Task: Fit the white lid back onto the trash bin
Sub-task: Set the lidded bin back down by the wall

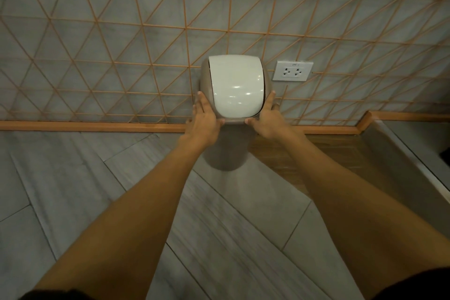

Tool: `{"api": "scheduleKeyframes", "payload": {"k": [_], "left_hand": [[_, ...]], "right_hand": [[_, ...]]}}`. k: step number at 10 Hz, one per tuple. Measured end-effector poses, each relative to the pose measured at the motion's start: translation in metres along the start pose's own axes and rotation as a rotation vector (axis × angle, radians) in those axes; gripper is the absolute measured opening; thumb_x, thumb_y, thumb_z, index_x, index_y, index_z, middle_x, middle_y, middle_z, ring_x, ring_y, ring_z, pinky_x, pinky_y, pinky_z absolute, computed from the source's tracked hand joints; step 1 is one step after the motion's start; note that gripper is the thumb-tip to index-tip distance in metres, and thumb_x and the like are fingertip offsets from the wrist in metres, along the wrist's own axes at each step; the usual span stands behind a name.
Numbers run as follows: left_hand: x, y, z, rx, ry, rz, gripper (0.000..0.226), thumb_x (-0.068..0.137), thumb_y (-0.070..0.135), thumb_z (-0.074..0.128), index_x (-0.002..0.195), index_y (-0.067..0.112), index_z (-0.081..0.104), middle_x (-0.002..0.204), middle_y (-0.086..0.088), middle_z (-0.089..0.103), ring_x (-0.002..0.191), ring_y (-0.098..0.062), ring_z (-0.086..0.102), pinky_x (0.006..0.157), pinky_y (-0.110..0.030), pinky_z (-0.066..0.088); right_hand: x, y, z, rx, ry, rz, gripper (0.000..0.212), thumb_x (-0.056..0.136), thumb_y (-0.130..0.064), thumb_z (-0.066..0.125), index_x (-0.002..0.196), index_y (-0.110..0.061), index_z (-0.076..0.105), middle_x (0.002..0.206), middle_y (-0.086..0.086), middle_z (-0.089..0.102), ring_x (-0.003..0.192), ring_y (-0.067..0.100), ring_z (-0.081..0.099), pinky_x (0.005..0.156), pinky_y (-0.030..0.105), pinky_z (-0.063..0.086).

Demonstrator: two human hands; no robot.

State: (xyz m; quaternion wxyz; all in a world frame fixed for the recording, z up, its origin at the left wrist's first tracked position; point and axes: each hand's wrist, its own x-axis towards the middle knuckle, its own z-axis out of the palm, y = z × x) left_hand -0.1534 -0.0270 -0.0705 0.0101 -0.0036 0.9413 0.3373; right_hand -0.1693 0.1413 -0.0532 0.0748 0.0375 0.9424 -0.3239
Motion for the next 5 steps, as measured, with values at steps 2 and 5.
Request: {"api": "scheduleKeyframes", "payload": {"k": [2,5], "left_hand": [[-0.014,-0.010,-0.013,0.174,0.001,0.033,0.093,0.096,0.032,0.054,0.153,0.010,-0.016,0.165,-0.008,-0.004,0.152,-0.027,0.004,0.117,-0.061,0.012],[-0.061,-0.002,-0.050,0.310,0.043,0.104,0.093,0.093,0.037,0.055,0.154,0.012,-0.012,0.165,-0.006,-0.004,0.152,-0.022,0.002,0.119,-0.058,0.008]], "right_hand": [[-0.013,0.003,0.005,-0.085,0.187,-0.106,0.108,0.088,-0.032,0.065,0.150,-0.018,-0.021,0.158,0.028,0.008,0.141,0.048,0.024,0.114,0.056,0.024],[-0.069,-0.018,-0.012,-0.369,0.285,-0.148,0.091,0.089,-0.035,0.061,0.154,-0.019,0.000,0.152,0.021,0.029,0.138,0.044,0.030,0.105,0.059,0.029]]}}
